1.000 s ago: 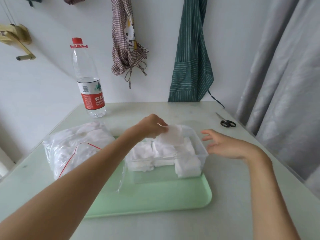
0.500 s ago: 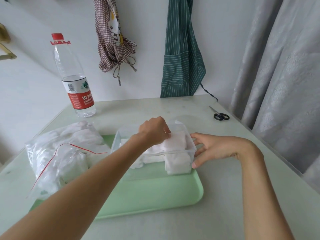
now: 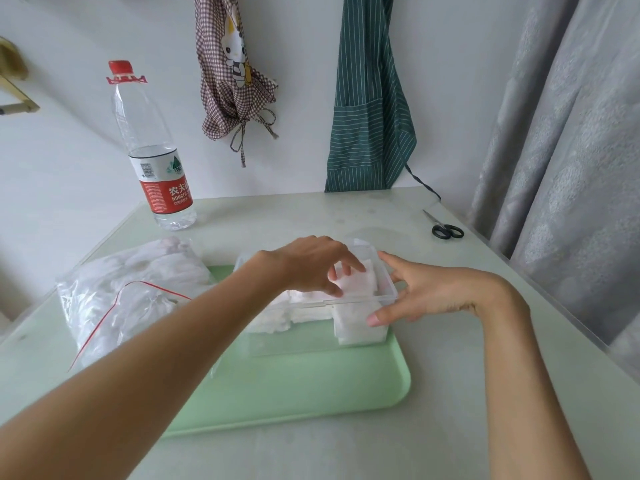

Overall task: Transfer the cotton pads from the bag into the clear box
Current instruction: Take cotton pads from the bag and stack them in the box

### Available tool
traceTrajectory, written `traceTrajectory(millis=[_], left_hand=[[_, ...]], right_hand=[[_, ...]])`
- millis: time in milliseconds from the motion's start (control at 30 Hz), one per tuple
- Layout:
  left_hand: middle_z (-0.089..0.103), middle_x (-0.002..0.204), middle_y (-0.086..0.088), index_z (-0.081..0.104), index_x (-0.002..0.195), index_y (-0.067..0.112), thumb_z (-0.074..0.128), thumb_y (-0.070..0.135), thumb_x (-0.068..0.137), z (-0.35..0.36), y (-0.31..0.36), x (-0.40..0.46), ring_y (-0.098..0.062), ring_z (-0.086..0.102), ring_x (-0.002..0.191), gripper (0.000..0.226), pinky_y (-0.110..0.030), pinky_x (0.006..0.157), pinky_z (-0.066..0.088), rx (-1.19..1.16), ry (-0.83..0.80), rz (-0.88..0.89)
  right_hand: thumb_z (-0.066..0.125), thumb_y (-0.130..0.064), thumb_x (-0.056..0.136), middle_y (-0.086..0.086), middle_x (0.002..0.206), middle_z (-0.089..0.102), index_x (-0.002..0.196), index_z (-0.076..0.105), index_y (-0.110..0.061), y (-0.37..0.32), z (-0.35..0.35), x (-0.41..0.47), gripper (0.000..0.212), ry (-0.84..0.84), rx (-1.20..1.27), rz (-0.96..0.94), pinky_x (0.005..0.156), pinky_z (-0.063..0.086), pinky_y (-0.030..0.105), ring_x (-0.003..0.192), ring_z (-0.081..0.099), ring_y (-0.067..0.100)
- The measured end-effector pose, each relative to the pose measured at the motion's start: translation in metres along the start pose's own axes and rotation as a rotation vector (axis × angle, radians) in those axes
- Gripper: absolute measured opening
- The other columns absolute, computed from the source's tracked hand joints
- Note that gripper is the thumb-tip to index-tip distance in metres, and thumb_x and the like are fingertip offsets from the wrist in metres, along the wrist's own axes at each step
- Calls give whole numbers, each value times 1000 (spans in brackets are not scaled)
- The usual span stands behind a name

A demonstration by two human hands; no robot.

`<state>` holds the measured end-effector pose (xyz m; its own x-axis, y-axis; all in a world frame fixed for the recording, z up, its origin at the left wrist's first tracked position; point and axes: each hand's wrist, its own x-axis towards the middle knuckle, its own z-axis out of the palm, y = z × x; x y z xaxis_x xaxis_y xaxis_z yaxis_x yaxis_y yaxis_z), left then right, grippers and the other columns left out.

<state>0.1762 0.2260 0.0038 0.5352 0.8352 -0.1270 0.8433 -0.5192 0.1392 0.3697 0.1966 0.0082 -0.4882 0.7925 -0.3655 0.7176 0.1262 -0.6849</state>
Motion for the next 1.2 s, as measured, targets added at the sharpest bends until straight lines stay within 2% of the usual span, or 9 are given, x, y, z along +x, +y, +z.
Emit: traceTrajectory(millis=[100,233,367,533,667,767,900,1100,1200], left_hand=[[62,118,8,52,131,32,68,31,85,6,3,4,-10,63,99,49,-27,80,47,80,30,15],[65,117,8,53,131,30,67,29,85,9,5,7,-13,62,102,47,-29,86,47,65,22,-17],[64,116,13,59,123,31,70,25,83,2,1,5,-7,64,100,42,-29,90,47,-83,-16,-45],[67,102,14,69,103,33,69,26,84,-2,-2,4,-5,65,97,20,-28,84,48,-111,26,-67],[67,108,8,67,107,35,67,30,85,9,1,8,-9,63,100,22,-27,81,45,-52,-11,-78],[65,113,13,64,115,32,65,26,87,6,-1,1,-5,61,104,28,-25,84,45,-110,12,-81],[64,110,18,66,108,32,61,23,89,-10,-11,-26,-4,61,102,22,-25,83,44,-121,106,-141],[61,125,11,66,110,39,48,20,95,-2,-18,-55,-10,57,113,30,-25,90,38,-41,-56,-196],[62,124,10,63,115,39,45,23,96,7,-17,-66,-9,55,115,30,-26,96,40,-103,11,-212]], right_hand=[[75,-33,77,-8,136,44,148,12,-36,-3,2,0,95,25,23,14,86,55,28,114,53,7],[73,-25,81,-13,114,49,146,18,-31,-5,0,0,85,68,26,2,89,54,30,101,56,4],[75,-28,79,-3,132,46,150,8,-31,-4,-1,0,97,87,3,30,92,52,29,103,61,12],[74,-31,78,-4,131,42,150,3,-34,-2,0,3,101,73,-5,56,95,51,32,106,62,15],[74,-26,80,-3,123,42,149,8,-33,-3,0,1,97,81,5,36,89,53,28,105,58,10],[78,-31,74,-5,130,46,149,9,-33,-2,1,2,102,92,37,26,88,54,29,104,60,9],[70,-40,79,-20,107,51,142,23,-34,-5,2,1,79,83,95,11,85,55,27,101,57,-1],[71,-45,76,-3,135,47,148,14,-34,-6,2,0,93,60,40,55,91,53,30,113,57,10],[68,-48,79,-5,146,36,149,9,-32,-12,3,-6,92,111,-77,81,101,41,26,128,44,13]])
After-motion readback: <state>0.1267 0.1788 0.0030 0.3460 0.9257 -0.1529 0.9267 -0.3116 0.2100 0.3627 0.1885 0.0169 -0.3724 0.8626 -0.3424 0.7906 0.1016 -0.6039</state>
